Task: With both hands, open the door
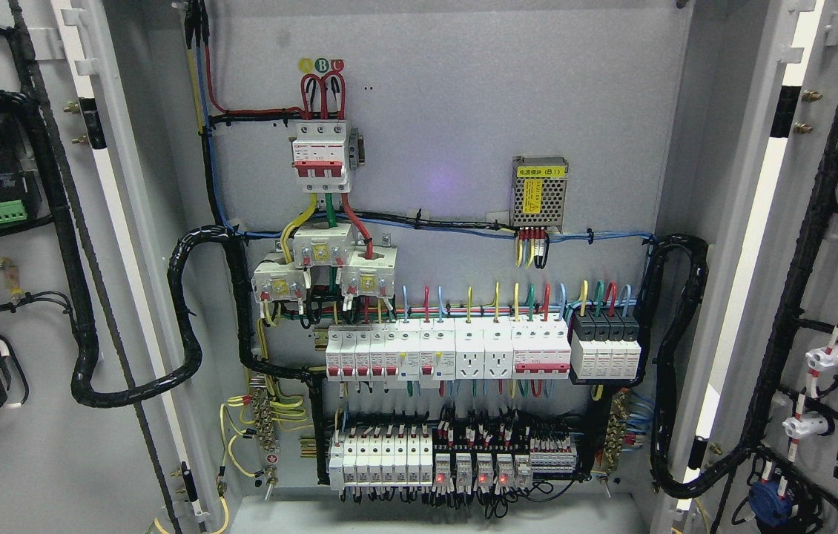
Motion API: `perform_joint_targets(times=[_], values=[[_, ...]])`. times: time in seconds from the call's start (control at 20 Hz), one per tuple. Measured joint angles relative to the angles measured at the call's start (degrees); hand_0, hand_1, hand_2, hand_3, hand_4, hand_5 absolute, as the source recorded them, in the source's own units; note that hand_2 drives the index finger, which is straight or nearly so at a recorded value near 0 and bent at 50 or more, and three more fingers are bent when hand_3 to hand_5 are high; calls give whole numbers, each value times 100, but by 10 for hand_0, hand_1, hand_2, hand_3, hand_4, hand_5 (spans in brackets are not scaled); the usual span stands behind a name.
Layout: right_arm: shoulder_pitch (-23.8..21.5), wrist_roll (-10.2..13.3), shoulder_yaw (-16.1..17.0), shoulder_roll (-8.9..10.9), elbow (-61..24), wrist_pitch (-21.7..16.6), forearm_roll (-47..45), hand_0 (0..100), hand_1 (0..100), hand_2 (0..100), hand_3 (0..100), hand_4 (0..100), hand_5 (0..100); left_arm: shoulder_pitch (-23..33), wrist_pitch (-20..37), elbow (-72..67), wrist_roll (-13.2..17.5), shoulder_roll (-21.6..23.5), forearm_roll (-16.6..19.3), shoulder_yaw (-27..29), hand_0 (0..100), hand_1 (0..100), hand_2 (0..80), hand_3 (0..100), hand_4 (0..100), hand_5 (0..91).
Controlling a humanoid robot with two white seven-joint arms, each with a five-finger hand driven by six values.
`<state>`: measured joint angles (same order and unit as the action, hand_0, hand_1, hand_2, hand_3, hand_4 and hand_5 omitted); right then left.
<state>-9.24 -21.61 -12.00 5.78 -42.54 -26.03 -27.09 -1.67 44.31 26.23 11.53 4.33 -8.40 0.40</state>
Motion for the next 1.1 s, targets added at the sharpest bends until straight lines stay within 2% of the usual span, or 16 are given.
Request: perform_joint_targets(times=[0.15,0.4,0.8,0.9,1.1], values=[[125,19,-59,-139,854,320,238,57,142,0,0,0,0,-128,2,-852,20,-103,24,-9,120,556,0,0,0,0],[186,45,-128,-299,1869,613,557,57,142,0,0,0,0,-223,-1855,-1797,35,-254,52,-20,120,556,0,0,0,0],[179,3,-194,-442,2855,1145,746,57,141,0,0,0,0,15,-3005,-2686,-38,-499,32,-30,120,556,0,0,0,0],[182,3,-214,-465,2988,1476,794,57,141,0,0,0,0,55,-3177,-2820,-129,-538,1,-32,120,556,0,0,0,0],[251,-15,-231,-499,3221,2384,1181,57,141,0,0,0,0,113,-3293,-3031,-226,-591,-63,-33,120,556,0,0,0,0]])
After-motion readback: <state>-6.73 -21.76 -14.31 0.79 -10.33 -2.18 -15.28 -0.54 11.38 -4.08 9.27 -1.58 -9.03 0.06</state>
